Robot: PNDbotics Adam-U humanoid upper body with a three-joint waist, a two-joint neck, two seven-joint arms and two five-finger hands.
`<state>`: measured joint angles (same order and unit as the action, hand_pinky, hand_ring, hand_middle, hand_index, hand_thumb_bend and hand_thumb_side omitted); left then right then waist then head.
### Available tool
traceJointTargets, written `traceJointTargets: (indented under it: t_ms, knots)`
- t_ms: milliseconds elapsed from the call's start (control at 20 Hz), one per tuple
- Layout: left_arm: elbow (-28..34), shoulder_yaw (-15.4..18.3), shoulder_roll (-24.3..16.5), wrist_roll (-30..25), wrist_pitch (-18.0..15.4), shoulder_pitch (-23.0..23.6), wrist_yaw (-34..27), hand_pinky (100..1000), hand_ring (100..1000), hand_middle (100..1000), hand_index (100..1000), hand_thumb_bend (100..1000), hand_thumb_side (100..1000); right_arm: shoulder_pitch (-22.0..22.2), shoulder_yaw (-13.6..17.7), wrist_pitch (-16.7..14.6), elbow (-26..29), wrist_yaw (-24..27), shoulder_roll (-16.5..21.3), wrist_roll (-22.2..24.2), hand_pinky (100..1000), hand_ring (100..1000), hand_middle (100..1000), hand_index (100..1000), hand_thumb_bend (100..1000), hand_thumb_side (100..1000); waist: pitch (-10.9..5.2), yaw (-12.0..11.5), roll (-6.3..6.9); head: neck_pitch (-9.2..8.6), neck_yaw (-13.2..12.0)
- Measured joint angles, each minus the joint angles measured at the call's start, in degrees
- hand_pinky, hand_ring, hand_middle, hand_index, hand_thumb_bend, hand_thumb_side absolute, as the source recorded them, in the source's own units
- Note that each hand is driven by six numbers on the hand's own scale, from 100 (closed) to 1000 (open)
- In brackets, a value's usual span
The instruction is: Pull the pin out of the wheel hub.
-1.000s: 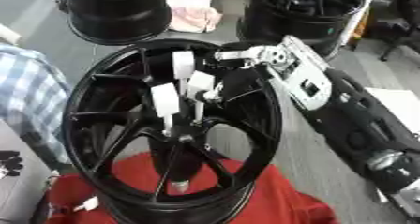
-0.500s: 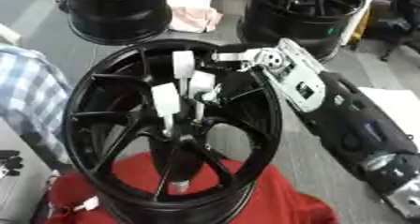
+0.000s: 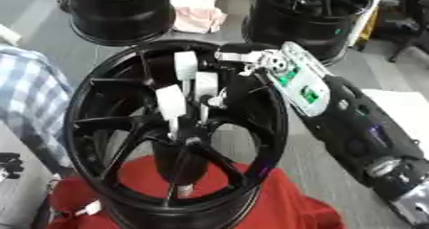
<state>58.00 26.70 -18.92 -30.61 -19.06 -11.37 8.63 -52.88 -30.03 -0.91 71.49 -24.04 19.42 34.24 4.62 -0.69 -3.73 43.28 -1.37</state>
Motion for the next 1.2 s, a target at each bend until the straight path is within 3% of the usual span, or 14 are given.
traceJointTargets:
  t_ms: [350, 700, 950, 1200]
  knots:
    - [0.0, 0.0, 0.0, 0.0, 0.0, 0.0, 0.0, 683, 678, 626, 737, 466, 511, -0.5, 0.0, 0.4, 2.7, 3.1, 0.9, -2.2, 481, 431, 364, 539, 100, 209, -0.01, 0.2, 0.0, 0.43, 0.0]
    - [0.0, 0.0, 0.0, -0.1, 0.0, 0.2, 0.0, 683, 679, 626, 737, 469, 512, -4.2, 1.8, 2.7, 6.3, 9.2, 4.3, -2.2, 482, 430, 361, 535, 100, 211, -0.31, 0.3, -0.3, 0.48, 0.0]
    - [0.0, 0.0, 0.0, -0.3, 0.1, 0.3, 0.0, 683, 679, 626, 737, 467, 512, -8.0, 5.8, 5.6, 6.8, 14.0, 7.3, -3.4, 480, 427, 356, 531, 100, 199, -0.41, 0.6, -0.72, 0.49, 0.0]
    - [0.0, 0.0, 0.0, -0.3, 0.2, 0.3, 0.0, 683, 679, 626, 737, 466, 511, -5.9, 12.7, 6.1, 8.1, 16.6, 13.5, -9.8, 511, 462, 366, 538, 100, 192, -0.49, 1.1, -0.99, 0.49, -0.5]
